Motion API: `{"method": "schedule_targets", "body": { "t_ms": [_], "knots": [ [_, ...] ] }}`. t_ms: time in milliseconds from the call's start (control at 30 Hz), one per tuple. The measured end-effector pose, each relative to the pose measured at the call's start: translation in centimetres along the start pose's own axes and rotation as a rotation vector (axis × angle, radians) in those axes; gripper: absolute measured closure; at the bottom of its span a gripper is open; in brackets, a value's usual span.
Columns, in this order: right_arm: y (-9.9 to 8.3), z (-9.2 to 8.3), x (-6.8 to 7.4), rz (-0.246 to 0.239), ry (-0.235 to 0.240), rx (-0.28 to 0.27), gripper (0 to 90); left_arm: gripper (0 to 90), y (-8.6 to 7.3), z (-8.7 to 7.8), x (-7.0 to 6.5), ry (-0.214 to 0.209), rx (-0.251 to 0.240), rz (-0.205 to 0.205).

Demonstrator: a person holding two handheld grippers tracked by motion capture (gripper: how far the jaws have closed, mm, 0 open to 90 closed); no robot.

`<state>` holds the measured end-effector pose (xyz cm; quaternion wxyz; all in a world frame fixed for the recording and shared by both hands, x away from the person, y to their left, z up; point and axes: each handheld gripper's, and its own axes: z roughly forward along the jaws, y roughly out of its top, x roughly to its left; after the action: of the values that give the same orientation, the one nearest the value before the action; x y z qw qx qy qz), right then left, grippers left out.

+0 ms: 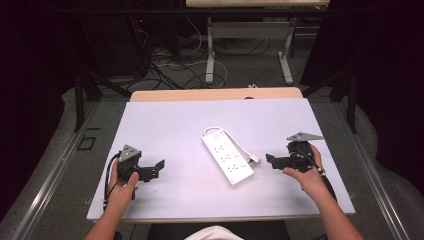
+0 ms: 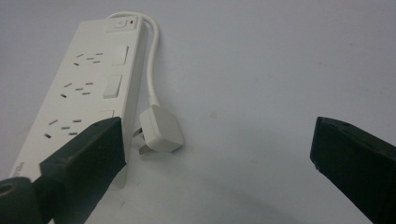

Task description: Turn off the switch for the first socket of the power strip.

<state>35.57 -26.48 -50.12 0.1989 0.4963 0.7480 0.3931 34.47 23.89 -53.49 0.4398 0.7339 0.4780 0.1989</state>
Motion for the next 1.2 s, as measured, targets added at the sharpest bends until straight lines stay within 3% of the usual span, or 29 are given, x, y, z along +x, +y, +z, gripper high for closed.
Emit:
{"method": "schedule_targets", "body": {
  "t_ms": [1200],
  "knots": [
    [-4.8, 0.9, -3.7, 0.124, -0.108, -0.03, 3.2, 0.4, 0.0, 0.1, 0.1, 0.0, 0.009, 0.012]
  ]
}}
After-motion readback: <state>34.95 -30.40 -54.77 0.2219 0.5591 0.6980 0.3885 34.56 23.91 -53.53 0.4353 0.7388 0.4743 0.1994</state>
